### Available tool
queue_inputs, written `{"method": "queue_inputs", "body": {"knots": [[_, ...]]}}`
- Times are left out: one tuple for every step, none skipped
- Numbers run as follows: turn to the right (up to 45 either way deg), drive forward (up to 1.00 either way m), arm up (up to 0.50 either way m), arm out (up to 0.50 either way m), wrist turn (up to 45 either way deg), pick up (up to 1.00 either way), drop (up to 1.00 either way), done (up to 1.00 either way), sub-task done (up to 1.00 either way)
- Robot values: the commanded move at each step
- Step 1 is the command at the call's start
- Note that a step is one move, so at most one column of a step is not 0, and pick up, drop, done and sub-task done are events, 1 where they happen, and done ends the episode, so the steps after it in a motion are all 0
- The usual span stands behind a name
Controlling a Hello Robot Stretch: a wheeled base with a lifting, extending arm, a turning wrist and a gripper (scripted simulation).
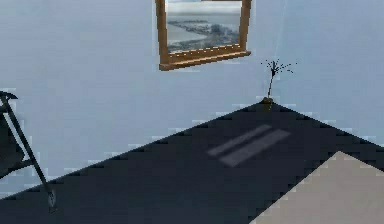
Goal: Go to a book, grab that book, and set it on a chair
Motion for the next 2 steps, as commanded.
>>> {"method": "queue_inputs", "body": {"knots": [[0.0,0.00,0.10,0.00,0.0,0.00,0.00,0.00,0.00],[0.0,0.00,0.26,0.00,0.0,0.00,0.00,0.00,0.00]]}}
